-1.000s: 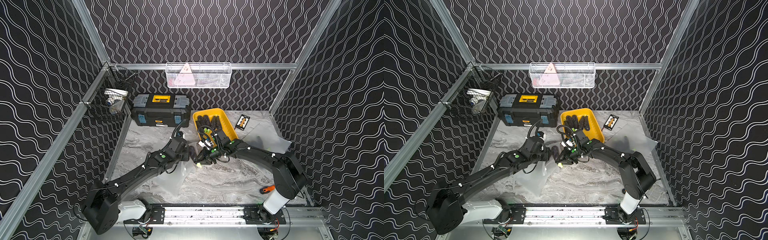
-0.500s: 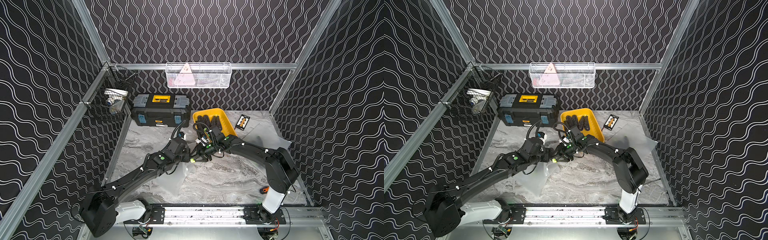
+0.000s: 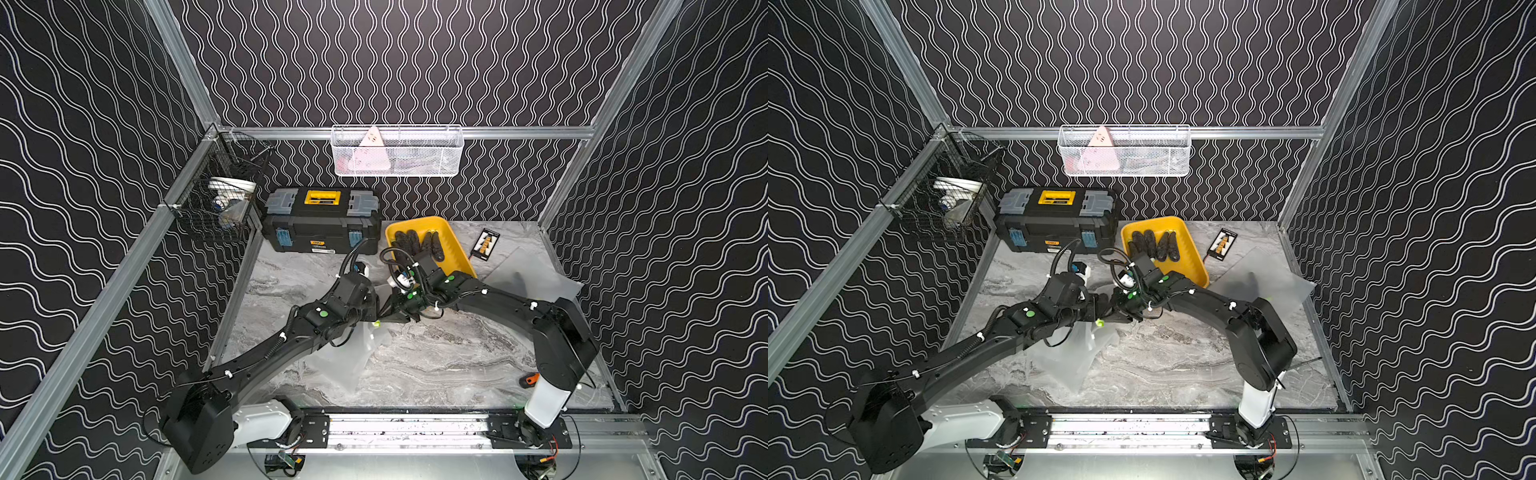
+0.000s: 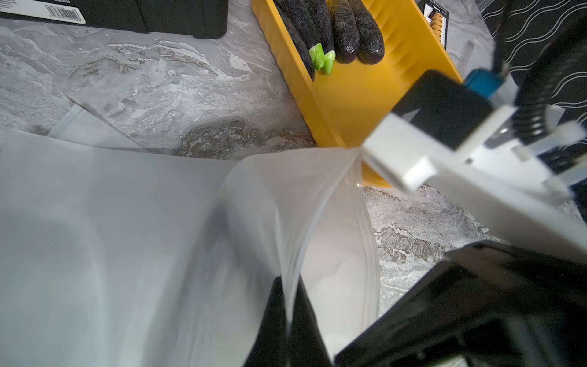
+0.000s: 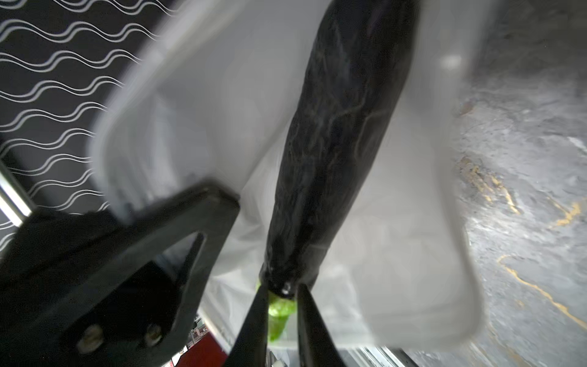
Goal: Place the eggplant in a zip-top bag and seal the zipper
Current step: Place the eggplant in the zipper food storage bag.
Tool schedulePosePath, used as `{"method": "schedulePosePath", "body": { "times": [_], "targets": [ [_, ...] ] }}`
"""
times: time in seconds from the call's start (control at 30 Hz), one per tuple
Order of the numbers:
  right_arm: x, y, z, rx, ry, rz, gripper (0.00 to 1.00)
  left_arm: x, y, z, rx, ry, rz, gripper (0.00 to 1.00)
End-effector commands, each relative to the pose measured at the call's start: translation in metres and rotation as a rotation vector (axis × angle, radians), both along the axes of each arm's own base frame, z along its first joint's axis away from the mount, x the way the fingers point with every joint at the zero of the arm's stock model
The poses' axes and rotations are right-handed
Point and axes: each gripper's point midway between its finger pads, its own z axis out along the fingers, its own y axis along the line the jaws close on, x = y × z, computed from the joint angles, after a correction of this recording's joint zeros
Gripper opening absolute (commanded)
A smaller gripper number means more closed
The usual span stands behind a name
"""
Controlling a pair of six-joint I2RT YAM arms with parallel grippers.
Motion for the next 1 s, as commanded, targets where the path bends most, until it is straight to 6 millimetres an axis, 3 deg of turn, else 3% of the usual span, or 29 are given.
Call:
{"method": "schedulePosePath", "body": {
  "times": [0.0, 0.1, 0.23, 0.43, 0.57, 0.73, 0.83, 0.97],
  "targets": [
    [0.007, 0.012, -0.008, -0.020, -0.049, -0.012, 0.16, 0.001, -0.003, 0.008, -0.034, -0.008, 0.006, 0.00],
    [0.008, 0.021, -0.012, -0.012, -0.049, -0.017, 0.19, 0.000, 0.000, 0.010, -0.035, -0.007, 0.012, 0.00],
    [0.010, 0.023, -0.001, 0.033, -0.085, -0.019, 0.34, 0.001, 0.007, 0.009, -0.055, 0.005, 0.035, 0.00],
    [0.018, 0.002, 0.030, 0.017, -0.192, -0.038, 0.44, 0.005, 0.024, 0.001, -0.068, 0.030, 0.090, 0.00],
    [0.051, -0.037, 0.034, -0.066, -0.267, -0.116, 0.44, 0.006, 0.027, -0.004, -0.058, 0.047, 0.105, 0.00],
    [0.131, -0.135, 0.011, -0.356, -0.426, -0.306, 0.48, 0.006, 0.022, -0.011, -0.073, 0.063, 0.090, 0.00],
    [0.169, -0.181, -0.006, -0.505, -0.484, -0.367, 0.49, 0.008, 0.018, -0.016, -0.088, 0.073, 0.082, 0.00],
    [0.208, -0.215, -0.027, -0.579, -0.515, -0.412, 0.50, 0.010, 0.015, -0.016, -0.087, 0.079, 0.079, 0.00]
  ]
}}
